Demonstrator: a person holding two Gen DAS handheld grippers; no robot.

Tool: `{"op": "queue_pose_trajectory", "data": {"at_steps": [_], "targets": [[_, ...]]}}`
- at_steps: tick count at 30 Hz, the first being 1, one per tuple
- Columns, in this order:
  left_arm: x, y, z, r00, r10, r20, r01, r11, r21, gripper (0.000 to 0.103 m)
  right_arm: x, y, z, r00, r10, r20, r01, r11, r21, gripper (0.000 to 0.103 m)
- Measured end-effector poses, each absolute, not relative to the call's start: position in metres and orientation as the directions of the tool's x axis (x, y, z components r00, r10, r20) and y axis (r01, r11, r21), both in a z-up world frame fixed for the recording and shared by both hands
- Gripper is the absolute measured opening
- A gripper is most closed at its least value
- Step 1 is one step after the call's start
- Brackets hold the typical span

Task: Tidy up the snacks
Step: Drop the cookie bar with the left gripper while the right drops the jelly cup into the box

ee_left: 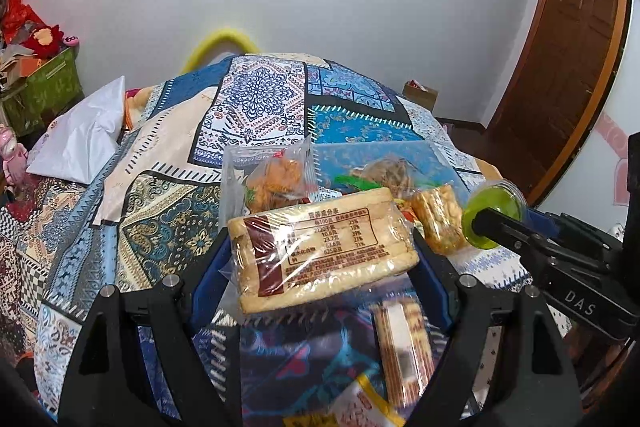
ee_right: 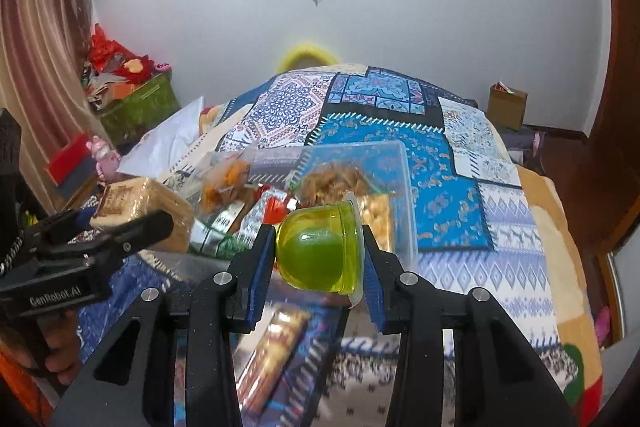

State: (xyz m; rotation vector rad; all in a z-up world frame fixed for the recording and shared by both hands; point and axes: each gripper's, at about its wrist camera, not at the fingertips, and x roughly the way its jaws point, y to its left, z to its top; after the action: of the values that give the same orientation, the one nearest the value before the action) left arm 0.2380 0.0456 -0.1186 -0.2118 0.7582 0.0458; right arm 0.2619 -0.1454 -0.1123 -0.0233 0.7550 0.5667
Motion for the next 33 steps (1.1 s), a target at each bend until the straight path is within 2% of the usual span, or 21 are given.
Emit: {"op": "queue_pose_trajectory", "data": {"at_steps": [19, 27, 31, 33], "targets": [[0.305, 0.043, -0.153, 0.681, -0.037, -0.732, -0.086, 0.988, -0.131, 0.082, 0.327, -0.117, -0.135, 0.497, 0.52, -0.694, -0.507, 0.824, 0.254, 0.037], [0.303, 0.026, -0.157, 0.672, 0.012, -0.74, -0.037, 0.999, -0.018, 0.082, 0.328, -0.105, -0.148, 0.466, 0.492, -0.736, -0.518, 0.826, 0.223, 0.038], [0.302, 0.031, -0.156, 0.65, -0.01, -0.76, -0.049, 0.997, -0.055, 0.083, 0.326, -0.11, -0.141, 0.46, 0.491, -0.74, -0.511, 0.828, 0.231, 0.039], [0.299, 0.036, -0.153, 0.644, -0.026, -0.765, -0.065, 0.994, -0.088, 0.083, 0.324, -0.115, -0.136, 0.471, 0.49, -0.734, -0.508, 0.831, 0.228, 0.043]]}}
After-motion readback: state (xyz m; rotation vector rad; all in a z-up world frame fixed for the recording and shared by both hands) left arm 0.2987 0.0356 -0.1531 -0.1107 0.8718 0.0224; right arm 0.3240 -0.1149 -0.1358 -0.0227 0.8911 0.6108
